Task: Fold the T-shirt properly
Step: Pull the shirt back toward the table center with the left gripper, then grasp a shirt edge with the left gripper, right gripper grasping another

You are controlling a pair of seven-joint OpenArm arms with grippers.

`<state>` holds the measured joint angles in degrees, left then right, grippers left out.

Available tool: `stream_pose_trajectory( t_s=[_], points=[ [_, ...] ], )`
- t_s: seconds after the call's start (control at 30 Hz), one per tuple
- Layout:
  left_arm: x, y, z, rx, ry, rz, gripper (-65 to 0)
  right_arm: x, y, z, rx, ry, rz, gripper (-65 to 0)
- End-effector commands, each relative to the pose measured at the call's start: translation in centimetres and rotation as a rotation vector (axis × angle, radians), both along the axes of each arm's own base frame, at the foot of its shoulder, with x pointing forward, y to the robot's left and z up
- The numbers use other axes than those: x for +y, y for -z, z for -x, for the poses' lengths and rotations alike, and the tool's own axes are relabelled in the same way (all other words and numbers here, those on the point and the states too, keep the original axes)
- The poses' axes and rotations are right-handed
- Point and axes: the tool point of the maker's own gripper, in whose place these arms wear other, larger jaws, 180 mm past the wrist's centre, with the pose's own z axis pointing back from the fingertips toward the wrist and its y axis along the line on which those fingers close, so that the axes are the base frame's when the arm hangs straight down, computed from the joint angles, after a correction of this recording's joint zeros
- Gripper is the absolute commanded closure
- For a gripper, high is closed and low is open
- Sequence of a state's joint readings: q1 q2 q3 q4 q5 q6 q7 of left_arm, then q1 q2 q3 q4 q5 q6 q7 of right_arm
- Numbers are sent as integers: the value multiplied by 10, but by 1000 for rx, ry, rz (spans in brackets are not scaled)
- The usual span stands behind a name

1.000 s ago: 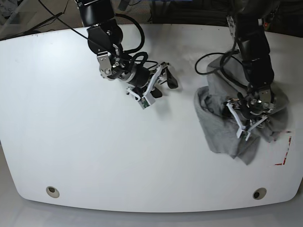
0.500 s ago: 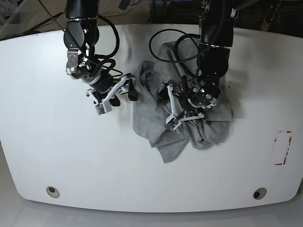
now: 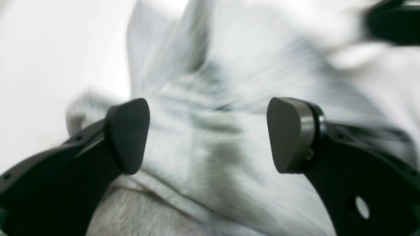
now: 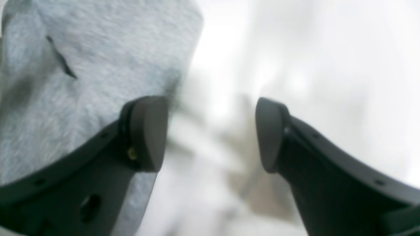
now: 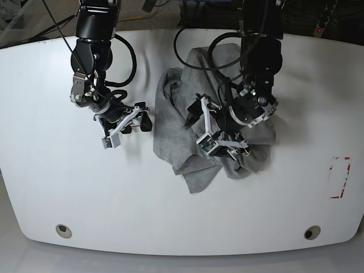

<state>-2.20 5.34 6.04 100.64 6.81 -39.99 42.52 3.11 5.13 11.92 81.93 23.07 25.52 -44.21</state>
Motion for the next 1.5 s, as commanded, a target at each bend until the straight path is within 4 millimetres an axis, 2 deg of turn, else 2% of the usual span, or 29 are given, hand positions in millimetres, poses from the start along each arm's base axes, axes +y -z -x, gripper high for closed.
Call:
stream_pose_trajectory(
  t_s=[0.0, 0.17, 0.37, 0.53, 0.6, 0.67, 0.73, 0.83, 1.07, 1.23, 1.37, 1.47],
  points=[
    [19, -22, 2, -66, -14, -23, -529, 14, -12, -16, -41, 3, -55, -406],
    [53, -11, 23, -16, -45, -64, -529, 33, -4, -29, -1, 0, -110, -403],
    [103, 3, 51, 49, -150, -74, -529, 49, 6, -44, 49, -3, -164, -401],
    [118, 18, 80, 123, -180, -54, -528, 52, 5, -57, 48, 2, -179, -400],
    [119, 25, 90, 152, -177, -62, -526, 52, 4, -58, 40, 5, -182, -390],
    [118, 34, 104, 188, -175, -62, -526, 51, 3, -60, 31, 10, -183, -330],
    [117, 41, 115, 219, -175, -61, -526, 51, 3, -60, 31, 10, -183, -216],
    [115, 49, 128, 255, -169, -60, -525, 51, 3, -60, 31, 10, -183, -5],
    [101, 61, 153, 323, -170, -24, -525, 48, 3, -59, 31, 12, -175, 0],
    [74, 68, 171, 364, -69, -15, -525, 48, 5, -57, 36, 9, -170, 0],
    [65, 73, 180, 384, -16, -33, -525, 48, 6, -57, 38, 9, -170, 0],
    [71, 79, 184, 403, -10, -54, -525, 48, 6, -57, 37, 10, -170, 0]
  ],
)
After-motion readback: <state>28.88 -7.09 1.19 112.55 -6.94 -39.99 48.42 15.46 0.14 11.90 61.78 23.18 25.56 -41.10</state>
